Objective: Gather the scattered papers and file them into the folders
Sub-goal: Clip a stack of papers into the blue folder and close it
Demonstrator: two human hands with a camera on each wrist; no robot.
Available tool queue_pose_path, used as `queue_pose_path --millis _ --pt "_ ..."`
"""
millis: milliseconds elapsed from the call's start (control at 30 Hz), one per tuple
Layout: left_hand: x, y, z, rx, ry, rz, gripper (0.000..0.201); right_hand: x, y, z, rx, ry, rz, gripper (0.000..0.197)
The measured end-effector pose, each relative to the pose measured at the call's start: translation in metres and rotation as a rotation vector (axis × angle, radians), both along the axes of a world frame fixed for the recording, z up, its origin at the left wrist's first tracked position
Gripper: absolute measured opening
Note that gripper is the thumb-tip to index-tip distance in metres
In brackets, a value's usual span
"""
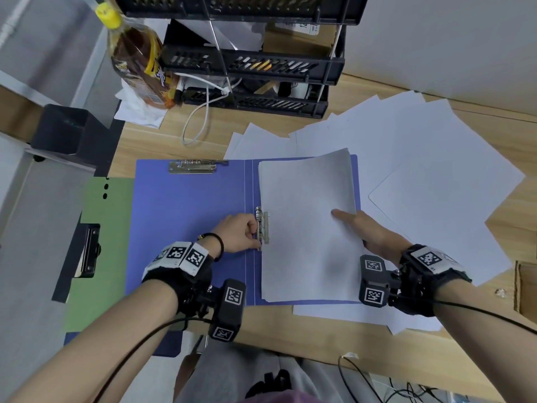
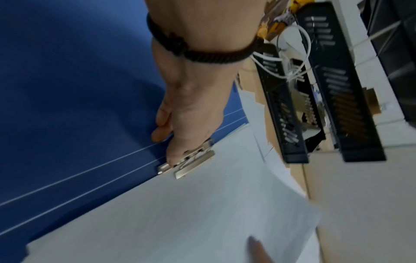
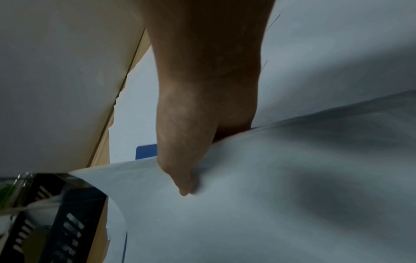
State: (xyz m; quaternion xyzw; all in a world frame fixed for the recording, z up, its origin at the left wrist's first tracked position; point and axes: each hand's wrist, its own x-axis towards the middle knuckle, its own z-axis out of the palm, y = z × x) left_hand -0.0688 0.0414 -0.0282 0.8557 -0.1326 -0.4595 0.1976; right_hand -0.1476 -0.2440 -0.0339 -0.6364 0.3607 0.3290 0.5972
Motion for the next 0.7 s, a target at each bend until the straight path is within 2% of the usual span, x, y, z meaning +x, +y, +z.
queue_pose_path --millis 67,133,200,267,367,467,600,700 --pt "0.007 -0.001 0.004 -0.057 0.097 0.119 0.016 -0.005 -0.007 0.003 -0.055 -0.083 0.004 0.035" --pt "0.013 -0.005 0.014 -0.145 0.221 0.375 0.007 -0.008 -0.015 0.004 -0.168 -0.182 -0.023 0.040" --pt "0.019 -0.008 0.023 -0.250 0.318 0.606 0.012 -0.011 -0.019 0.007 -0.251 -0.240 -0.096 0.030" --pt "0.024 -0.012 0.028 -0.345 0.354 0.730 0.015 -0.014 -0.019 0.010 -0.268 -0.252 -0.153 0.029" --pt "0.024 -0.018 0.026 -0.378 0.349 0.791 0.019 -0.022 -0.017 0.011 -0.170 -0.228 -0.221 0.018" --pt "0.020 -0.032 0.022 -0.349 0.313 0.815 0.021 -0.036 -0.011 0.015 -0.088 -0.165 -0.265 0.025" --pt "0.018 -0.056 0.019 -0.391 0.248 0.940 0.020 -0.057 -0.003 0.019 -0.004 -0.118 -0.194 0.027" --pt "0.016 -0.081 0.022 -0.405 0.311 0.926 0.016 -0.068 -0.015 0.020 -0.005 -0.094 -0.161 0.026"
